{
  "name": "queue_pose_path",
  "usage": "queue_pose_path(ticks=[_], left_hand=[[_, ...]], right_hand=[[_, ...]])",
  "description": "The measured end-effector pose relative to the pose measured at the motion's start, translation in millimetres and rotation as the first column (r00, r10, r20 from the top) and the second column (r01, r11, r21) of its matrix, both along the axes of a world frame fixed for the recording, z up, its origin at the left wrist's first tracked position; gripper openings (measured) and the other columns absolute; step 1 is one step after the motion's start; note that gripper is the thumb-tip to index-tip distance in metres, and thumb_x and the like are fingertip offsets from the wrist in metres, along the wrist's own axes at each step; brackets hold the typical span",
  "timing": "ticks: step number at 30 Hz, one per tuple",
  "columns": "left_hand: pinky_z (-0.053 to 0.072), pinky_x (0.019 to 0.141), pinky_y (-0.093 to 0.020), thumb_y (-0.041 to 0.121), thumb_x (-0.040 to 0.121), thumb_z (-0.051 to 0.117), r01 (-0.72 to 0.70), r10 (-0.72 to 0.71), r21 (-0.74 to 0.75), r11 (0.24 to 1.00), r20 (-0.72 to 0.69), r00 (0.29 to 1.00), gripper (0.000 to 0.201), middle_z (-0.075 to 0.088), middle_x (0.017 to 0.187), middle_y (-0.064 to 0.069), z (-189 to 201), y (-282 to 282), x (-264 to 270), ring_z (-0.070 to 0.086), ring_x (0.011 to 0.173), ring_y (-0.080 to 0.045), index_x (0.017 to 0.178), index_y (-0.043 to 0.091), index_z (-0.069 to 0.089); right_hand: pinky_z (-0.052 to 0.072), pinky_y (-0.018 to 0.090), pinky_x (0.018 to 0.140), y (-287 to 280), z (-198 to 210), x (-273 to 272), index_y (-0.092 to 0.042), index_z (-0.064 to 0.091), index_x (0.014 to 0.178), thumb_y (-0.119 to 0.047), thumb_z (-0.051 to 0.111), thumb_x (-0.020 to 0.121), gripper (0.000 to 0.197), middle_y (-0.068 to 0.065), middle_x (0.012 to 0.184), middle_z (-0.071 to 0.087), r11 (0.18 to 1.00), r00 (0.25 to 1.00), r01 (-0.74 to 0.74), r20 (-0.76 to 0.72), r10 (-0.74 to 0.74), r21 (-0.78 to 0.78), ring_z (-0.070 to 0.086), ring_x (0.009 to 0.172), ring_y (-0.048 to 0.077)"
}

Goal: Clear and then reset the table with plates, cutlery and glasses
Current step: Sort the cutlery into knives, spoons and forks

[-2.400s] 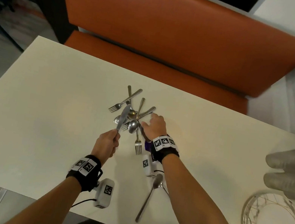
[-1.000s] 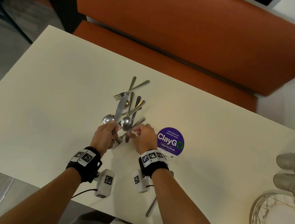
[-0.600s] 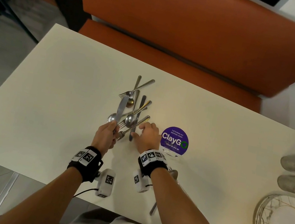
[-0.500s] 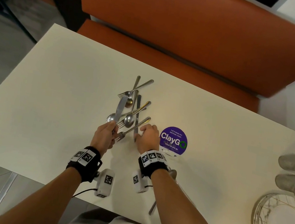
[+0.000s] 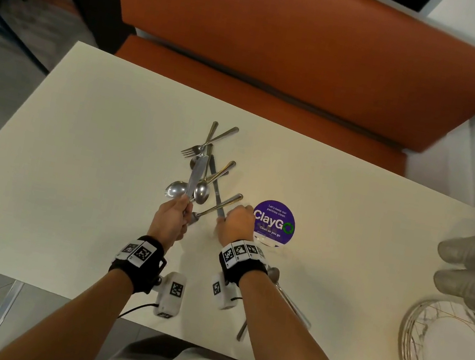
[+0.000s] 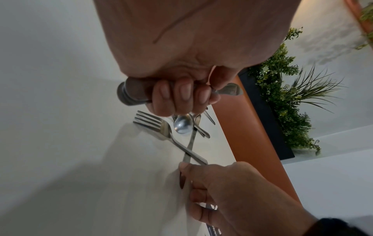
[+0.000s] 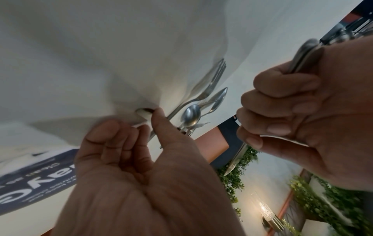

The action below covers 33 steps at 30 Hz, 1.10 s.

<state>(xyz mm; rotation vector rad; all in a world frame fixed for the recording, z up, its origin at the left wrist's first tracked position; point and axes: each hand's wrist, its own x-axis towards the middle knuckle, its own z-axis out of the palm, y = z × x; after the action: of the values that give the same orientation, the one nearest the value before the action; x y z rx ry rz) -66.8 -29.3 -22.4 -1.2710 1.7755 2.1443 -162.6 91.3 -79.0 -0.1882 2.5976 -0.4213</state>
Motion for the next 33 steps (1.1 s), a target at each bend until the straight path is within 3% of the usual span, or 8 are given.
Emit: queue_pose_path(ticks=[9, 13, 17, 21, 28, 30, 33], left_hand=[[0.023, 0.037, -0.020, 0.029, 0.105, 0.040, -0.024, 0.024, -0.003, 1.000, 0.007, 1.000, 0.031, 0.040, 0.057, 0.006, -1.7, -2.1, 8.1, 0.026, 0.043, -0.008, 0.077, 0.019, 0.048], [0.022, 0.037, -0.018, 0.029, 0.106, 0.040, -0.032, 0.032, -0.002, 0.999, 0.010, 0.999, 0.033, 0.039, 0.057, 0.006, -1.5, -2.1, 8.9, 0.025, 0.043, -0.008, 0.076, 0.020, 0.048], [0.020, 0.037, -0.018, 0.029, 0.106, 0.039, -0.036, 0.036, -0.008, 0.999, 0.007, 0.999, 0.036, 0.037, 0.058, 0.005, -1.7, -3.3, 10.5, 0.024, 0.042, -0.008, 0.071, 0.021, 0.045], [0.021, 0.038, -0.019, 0.027, 0.105, 0.040, -0.042, 0.042, -0.009, 0.999, 0.011, 0.999, 0.034, 0.036, 0.060, 0.003, -5.1, -6.1, 10.7, 0.024, 0.044, -0.009, 0.072, 0.021, 0.044], [0.022, 0.037, -0.020, 0.028, 0.104, 0.041, -0.046, 0.046, 0.003, 0.999, 0.011, 0.999, 0.033, 0.037, 0.058, 0.005, -7.6, -10.0, 7.3, 0.025, 0.043, -0.009, 0.072, 0.021, 0.045], [0.022, 0.037, -0.021, 0.027, 0.103, 0.042, -0.052, 0.052, 0.008, 0.999, 0.010, 0.999, 0.032, 0.036, 0.058, 0.005, -7.7, -11.0, 4.7, 0.024, 0.044, -0.009, 0.072, 0.021, 0.045], [0.022, 0.038, -0.021, 0.026, 0.103, 0.042, -0.047, 0.047, 0.006, 0.999, 0.013, 0.999, 0.032, 0.036, 0.057, 0.006, -6.6, -11.8, 1.5, 0.026, 0.043, -0.009, 0.071, 0.021, 0.046]], right_hand=[[0.045, 0.030, 0.090, -5.7, 1.9, 3.3, -0.003, 0.057, 0.118, -0.029, 0.064, 0.095, 0.035, 0.012, 0.122, 0.054, 0.999, 0.999, -0.029, 0.018, 0.028, 0.044, 0.053, 0.112, 0.025], [0.049, 0.033, 0.100, -8.2, 3.1, 4.0, 0.002, 0.049, 0.128, -0.012, 0.065, 0.090, 0.043, 0.016, 0.130, 0.045, 0.999, 0.998, -0.039, -0.055, 0.038, -0.021, 0.053, 0.114, 0.026], [0.051, 0.038, 0.100, -12.1, 2.3, 1.4, 0.001, 0.052, 0.127, -0.021, 0.066, 0.092, 0.044, 0.015, 0.128, 0.047, 0.997, 0.993, -0.046, -0.112, 0.039, -0.062, 0.054, 0.112, 0.027], [0.047, 0.036, 0.098, -14.1, 0.9, -7.1, -0.003, 0.058, 0.120, -0.019, 0.057, 0.097, 0.027, 0.014, 0.124, 0.055, 0.996, 0.988, -0.087, -0.134, 0.082, -0.035, 0.053, 0.113, 0.028], [0.048, 0.035, 0.094, -21.4, -0.7, -15.4, -0.002, 0.049, 0.129, -0.020, 0.066, 0.091, 0.045, 0.016, 0.131, 0.049, 0.989, 0.995, -0.086, -0.032, 0.090, 0.118, 0.050, 0.120, 0.029], [0.050, 0.036, 0.095, -22.2, 1.4, -20.8, -0.002, 0.050, 0.130, -0.019, 0.068, 0.090, 0.047, 0.016, 0.132, 0.052, 0.987, 0.997, -0.077, -0.003, 0.078, 0.142, 0.054, 0.120, 0.029], [0.058, 0.034, 0.087, -17.4, 5.5, -30.1, -0.003, 0.057, 0.121, -0.013, 0.073, 0.085, 0.040, 0.015, 0.125, 0.061, 0.994, 0.998, -0.033, 0.054, 0.027, 0.107, 0.065, 0.110, 0.030]])
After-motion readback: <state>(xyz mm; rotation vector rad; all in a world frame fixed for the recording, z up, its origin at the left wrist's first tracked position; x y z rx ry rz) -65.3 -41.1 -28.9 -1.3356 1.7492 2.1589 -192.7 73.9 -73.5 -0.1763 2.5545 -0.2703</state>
